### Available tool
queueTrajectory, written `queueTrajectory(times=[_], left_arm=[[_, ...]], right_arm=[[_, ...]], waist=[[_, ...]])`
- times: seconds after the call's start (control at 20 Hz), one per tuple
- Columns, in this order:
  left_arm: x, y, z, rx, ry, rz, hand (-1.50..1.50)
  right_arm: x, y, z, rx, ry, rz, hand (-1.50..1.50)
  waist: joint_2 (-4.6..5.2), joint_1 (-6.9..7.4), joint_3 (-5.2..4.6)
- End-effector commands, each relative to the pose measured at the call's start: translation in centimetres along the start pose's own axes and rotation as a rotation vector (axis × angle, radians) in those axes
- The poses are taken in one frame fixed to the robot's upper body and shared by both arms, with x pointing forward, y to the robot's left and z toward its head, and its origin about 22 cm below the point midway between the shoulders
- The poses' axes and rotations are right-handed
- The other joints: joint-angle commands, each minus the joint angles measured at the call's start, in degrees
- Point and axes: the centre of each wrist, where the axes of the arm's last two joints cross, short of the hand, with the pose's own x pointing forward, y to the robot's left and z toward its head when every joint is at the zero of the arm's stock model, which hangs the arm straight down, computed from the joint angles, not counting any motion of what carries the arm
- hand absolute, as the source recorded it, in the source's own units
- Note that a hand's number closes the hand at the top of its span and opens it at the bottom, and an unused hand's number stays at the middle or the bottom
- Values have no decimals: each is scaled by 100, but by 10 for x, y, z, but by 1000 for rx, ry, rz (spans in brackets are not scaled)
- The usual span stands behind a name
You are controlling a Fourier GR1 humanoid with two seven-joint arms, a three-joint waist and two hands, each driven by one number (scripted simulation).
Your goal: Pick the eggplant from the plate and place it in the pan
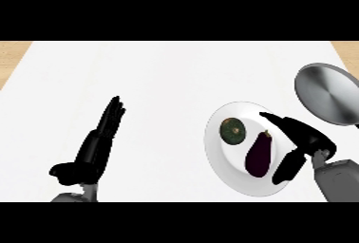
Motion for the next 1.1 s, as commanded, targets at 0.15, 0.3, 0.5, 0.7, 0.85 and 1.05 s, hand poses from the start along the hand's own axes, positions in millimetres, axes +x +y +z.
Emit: queueTrajectory(times=[0.15, 0.3, 0.5, 0.7, 0.85, 1.05], left_arm=[[4, -12, 21, -4, 9, 4, 0], [2, -18, 3, 8, -6, 5, 0], [-14, 4, -5, 9, -7, 3, 0], [6, 2, 12, 6, 8, -10, 0], [6, -1, 4, -2, 1, 14, 0], [-5, 7, 7, -1, 14, 6, 0]], right_arm=[[-13, 2, -18, -25, 25, -27, -150], [-15, 19, -25, -21, 6, -55, -150], [-10, 9, -33, -22, 9, -62, -150], [-10, 40, -55, 7, 62, -35, -150], [-25, 66, -31, 25, 52, -52, -150], [-21, 42, -45, 97, -10, 81, 150]], waist=[[-1, 15, 2], [0, 0, 2], [2, -3, 1], [2, 23, 2], [-7, -26, 2], [4, 18, 2]])
